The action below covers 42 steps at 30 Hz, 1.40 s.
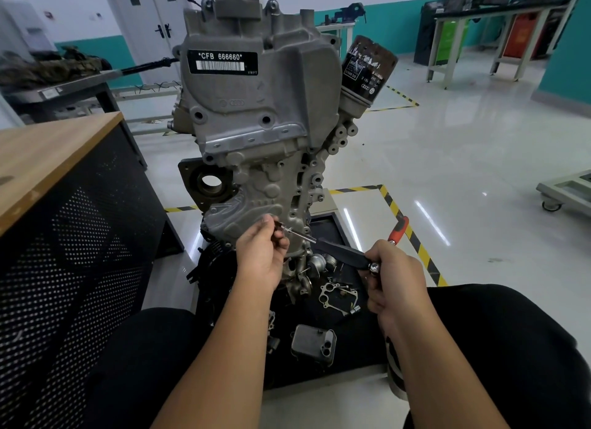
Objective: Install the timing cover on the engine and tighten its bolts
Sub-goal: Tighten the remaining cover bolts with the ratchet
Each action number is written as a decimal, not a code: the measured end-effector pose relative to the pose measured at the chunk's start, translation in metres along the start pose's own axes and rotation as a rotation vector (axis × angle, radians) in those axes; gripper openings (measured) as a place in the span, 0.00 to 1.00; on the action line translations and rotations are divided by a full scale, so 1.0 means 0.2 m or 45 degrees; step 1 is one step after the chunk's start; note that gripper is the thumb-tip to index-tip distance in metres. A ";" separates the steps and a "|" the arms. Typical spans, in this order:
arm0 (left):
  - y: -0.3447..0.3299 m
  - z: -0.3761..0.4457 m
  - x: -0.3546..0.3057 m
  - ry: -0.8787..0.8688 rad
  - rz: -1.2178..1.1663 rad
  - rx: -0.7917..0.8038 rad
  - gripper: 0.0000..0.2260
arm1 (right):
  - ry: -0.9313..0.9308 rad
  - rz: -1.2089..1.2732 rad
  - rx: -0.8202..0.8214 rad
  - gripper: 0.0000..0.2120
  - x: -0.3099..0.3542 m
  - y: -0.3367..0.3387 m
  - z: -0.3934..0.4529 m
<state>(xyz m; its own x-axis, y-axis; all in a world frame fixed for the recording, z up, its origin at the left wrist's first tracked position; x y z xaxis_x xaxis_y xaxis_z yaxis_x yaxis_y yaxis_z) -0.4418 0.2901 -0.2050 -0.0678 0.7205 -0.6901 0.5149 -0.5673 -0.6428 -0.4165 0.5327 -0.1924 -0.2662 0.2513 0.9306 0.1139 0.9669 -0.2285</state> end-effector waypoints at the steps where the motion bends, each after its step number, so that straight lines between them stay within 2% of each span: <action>1: 0.00 0.00 0.00 0.000 0.032 0.005 0.05 | 0.010 -0.021 -0.001 0.08 0.01 0.01 0.00; 7: -0.01 0.01 -0.01 -0.041 0.461 0.046 0.09 | 0.112 -0.163 0.001 0.07 0.12 0.07 -0.01; 10: -0.03 0.02 0.02 0.000 0.673 0.137 0.11 | 0.155 -0.257 0.024 0.06 0.18 0.12 0.00; 14: -0.07 0.00 0.08 0.108 0.780 0.255 0.12 | 0.259 -0.396 0.126 0.11 0.28 0.19 0.00; 17: -0.09 -0.02 0.12 0.176 0.729 0.261 0.10 | 0.269 -0.412 0.201 0.10 0.30 0.23 -0.01; 20: -0.13 -0.03 0.14 0.229 0.508 0.231 0.06 | 0.270 -0.430 0.228 0.10 0.30 0.25 -0.01; 25: -0.19 -0.01 0.14 0.229 0.271 0.051 0.02 | 0.304 -0.420 0.206 0.10 0.29 0.21 -0.03; 28: -0.24 0.00 0.17 0.302 0.055 -0.002 0.06 | 0.318 -0.347 0.143 0.09 0.28 0.18 -0.04; 31: -0.33 0.02 0.20 0.376 -0.104 0.038 0.11 | 0.311 -0.251 0.077 0.08 0.25 0.17 -0.04; 36: -0.47 0.08 0.18 0.354 -0.045 0.115 0.13 | 0.317 -0.274 0.100 0.08 0.19 0.12 -0.04; 42: -0.56 0.11 0.22 0.372 0.118 0.164 0.12 | 0.201 -0.021 -0.038 0.03 0.05 0.08 -0.06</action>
<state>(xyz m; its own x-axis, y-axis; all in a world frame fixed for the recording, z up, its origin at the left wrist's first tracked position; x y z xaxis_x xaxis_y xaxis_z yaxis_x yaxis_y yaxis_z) -0.5212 0.3753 -0.1709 0.2320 0.7368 -0.6351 0.3937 -0.6681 -0.6313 -0.4064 0.5498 -0.1827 -0.1144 0.2230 0.9681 0.1395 0.9684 -0.2066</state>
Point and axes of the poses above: each hand's wrist, its own z-axis towards the middle knuckle, its own y-axis out of the back of the hand, x = y × z, the point moved 8 cm from there along z, towards the middle knuckle, and after that the axes turned 9 degrees about y, right-handed, at the moved point
